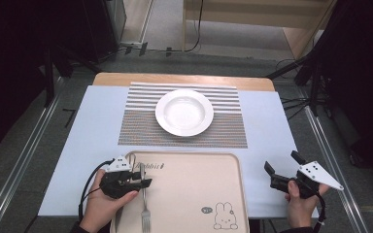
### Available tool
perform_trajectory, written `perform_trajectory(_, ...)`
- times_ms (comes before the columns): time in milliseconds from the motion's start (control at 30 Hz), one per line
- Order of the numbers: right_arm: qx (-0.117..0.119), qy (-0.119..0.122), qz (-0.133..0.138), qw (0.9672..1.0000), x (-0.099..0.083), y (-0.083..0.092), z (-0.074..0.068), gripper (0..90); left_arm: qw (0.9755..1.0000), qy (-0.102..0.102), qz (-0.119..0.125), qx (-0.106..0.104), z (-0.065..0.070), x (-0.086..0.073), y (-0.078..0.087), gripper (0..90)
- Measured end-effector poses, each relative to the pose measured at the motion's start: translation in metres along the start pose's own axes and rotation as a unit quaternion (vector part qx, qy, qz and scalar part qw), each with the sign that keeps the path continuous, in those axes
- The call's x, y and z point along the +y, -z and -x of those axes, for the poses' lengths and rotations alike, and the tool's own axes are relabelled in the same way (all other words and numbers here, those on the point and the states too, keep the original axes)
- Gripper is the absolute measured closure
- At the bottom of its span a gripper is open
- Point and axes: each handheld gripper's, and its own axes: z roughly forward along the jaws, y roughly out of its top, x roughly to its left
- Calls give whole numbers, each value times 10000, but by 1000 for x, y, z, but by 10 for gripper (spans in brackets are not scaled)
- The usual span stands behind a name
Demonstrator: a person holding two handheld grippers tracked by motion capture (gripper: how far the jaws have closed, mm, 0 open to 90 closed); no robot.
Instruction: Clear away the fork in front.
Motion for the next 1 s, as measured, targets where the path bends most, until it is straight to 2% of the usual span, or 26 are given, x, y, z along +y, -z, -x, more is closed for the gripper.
perform_trajectory(133, 12, -4, -16, 10000, 0, -1, 0, 0, 9998, -64, -84, 189, 1, -1, -2, 583)
perform_trajectory(433, 17, 31, -30, 10000, 0, -1, 0, 0, 9986, -151, -176, 472, 0, -2, -4, 584)
perform_trajectory(667, 19, 32, -52, 10000, 0, -2, -1, 0, 9969, -177, -138, 760, 1, -3, -4, 584)
perform_trajectory(933, 19, 45, -42, 10000, 0, -2, 0, 0, 9958, -196, -10, 889, 0, -3, 0, 555)
perform_trajectory(1000, 19, 44, -44, 10000, 0, -2, 0, 0, 9968, -229, -33, 764, 0, -3, 2, 631)
